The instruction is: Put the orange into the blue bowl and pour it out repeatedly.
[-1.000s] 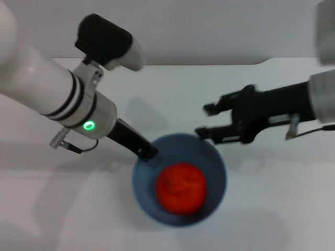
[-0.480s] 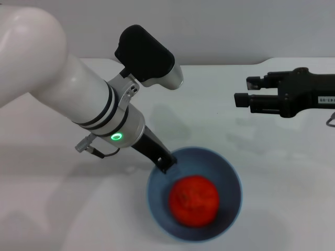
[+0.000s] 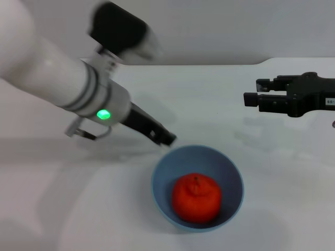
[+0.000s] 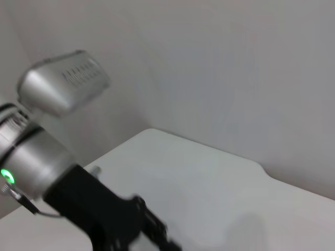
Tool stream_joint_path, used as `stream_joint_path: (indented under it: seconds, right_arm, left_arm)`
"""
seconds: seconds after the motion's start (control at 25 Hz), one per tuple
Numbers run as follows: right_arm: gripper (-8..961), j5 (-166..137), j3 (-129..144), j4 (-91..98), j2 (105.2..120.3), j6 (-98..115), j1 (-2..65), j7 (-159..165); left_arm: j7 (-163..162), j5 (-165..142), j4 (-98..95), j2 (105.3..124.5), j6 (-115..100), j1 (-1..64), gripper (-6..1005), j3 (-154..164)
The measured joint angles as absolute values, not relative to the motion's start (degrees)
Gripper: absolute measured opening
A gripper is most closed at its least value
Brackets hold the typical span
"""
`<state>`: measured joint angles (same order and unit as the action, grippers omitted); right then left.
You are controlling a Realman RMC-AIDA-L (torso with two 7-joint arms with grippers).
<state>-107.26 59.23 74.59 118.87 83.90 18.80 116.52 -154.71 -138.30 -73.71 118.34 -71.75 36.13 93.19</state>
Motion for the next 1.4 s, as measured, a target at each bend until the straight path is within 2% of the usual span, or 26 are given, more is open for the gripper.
stream_joint_path:
  seconds: [0.2, 0.4, 0.64, 0.84, 1.08, 1.4]
  right_arm:
    - [548, -106.7, 57.5, 69.6, 118.79, 80.2, 18.8, 116.5]
    - [548, -100.5, 55.1, 63.2, 118.62, 78.4, 18.9, 114.6]
    - [548, -80.1, 48.8, 46.5, 118.62, 78.2, 18.9, 101.6]
    - [548, -61.3, 38.8, 27.3, 118.53, 77.4, 19.4, 90.2]
    - [547, -52.0, 35.5, 17.8, 118.74, 77.8, 18.0, 77.3]
    - [547, -47.8, 34.3, 4.4, 119.38, 78.0, 20.9, 36.1]
  left_arm:
    - [-151.2, -130.3, -77.7, 118.14, -69.6, 30.5, 452, 81.7]
    - [-136.4, -103.1, -74.6, 117.72, -71.0, 22.9, 626, 66.0]
    - [-121.4, -82.3, -58.1, 117.64, -84.4, 18.7, 767, 45.1]
    - [-106.9, -74.8, -47.2, 117.78, -90.1, 14.5, 767, 31.7]
    - [-76.5, -70.0, -38.9, 118.51, -90.2, 8.3, 768, 28.2]
    - [-21.7, -65.4, -17.6, 118.98, -89.7, 7.1, 769, 26.5]
